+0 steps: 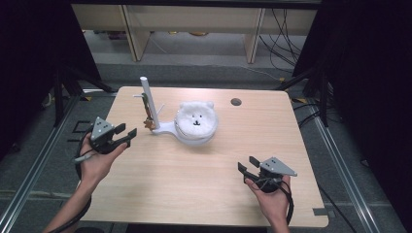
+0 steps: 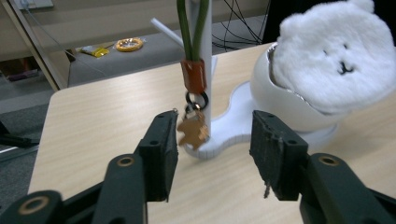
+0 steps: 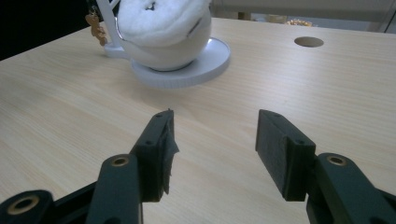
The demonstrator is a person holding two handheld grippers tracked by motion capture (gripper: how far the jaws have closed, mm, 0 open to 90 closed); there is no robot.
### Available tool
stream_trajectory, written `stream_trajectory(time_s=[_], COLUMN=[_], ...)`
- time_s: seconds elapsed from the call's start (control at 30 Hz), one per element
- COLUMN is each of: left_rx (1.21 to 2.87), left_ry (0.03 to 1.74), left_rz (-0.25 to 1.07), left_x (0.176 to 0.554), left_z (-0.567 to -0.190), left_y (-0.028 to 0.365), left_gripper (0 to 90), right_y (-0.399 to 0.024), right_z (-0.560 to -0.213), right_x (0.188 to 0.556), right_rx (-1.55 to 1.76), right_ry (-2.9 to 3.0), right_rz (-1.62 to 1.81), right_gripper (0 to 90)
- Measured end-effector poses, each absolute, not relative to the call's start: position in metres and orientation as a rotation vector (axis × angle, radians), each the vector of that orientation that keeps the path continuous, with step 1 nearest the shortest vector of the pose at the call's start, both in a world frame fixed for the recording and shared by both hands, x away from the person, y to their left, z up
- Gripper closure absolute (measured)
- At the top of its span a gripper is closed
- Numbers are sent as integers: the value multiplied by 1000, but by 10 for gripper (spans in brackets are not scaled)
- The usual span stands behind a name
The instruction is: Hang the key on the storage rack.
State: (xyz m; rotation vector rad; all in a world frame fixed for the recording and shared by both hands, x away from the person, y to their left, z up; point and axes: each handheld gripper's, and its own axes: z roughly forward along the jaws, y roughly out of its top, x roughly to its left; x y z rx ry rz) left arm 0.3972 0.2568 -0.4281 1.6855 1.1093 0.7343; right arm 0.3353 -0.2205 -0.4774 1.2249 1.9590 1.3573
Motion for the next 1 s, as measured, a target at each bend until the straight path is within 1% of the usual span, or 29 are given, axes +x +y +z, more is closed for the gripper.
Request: stream_trajectory(time_s=[0.07,0.23,0.27,0.33,0.53,0.57,0.7,0.8,1.0], left_rx=[1676,1665,1656,1629,1622,1622,1625,1618,1615], left_ry=[1111,1123,1127,1142,1169,1170,1153,1151,1138], left_rz=[725,711,710,705,708,708,734,721,740], left_x=[389,365,362,354,342,341,342,342,339], left_z=[-435,-464,-469,-483,-510,-514,-519,-524,-523], left_y=[260,267,268,271,275,275,274,272,271], left_gripper=[465,408,400,387,363,361,350,342,340], right_y=[-223,-234,-234,-240,-248,-251,-256,-257,-262], right_z=[-479,-485,-484,-489,-496,-498,-504,-507,-514], right_x=[332,332,327,330,326,328,329,329,328], right_rx=[1266,1239,1308,1252,1337,1300,1311,1313,1315], right_ry=[1952,1944,1953,1944,1918,1924,1903,1880,1847], right_rz=[1355,1339,1313,1317,1304,1285,1277,1302,1321], right_gripper=[478,472,471,469,457,454,449,449,450])
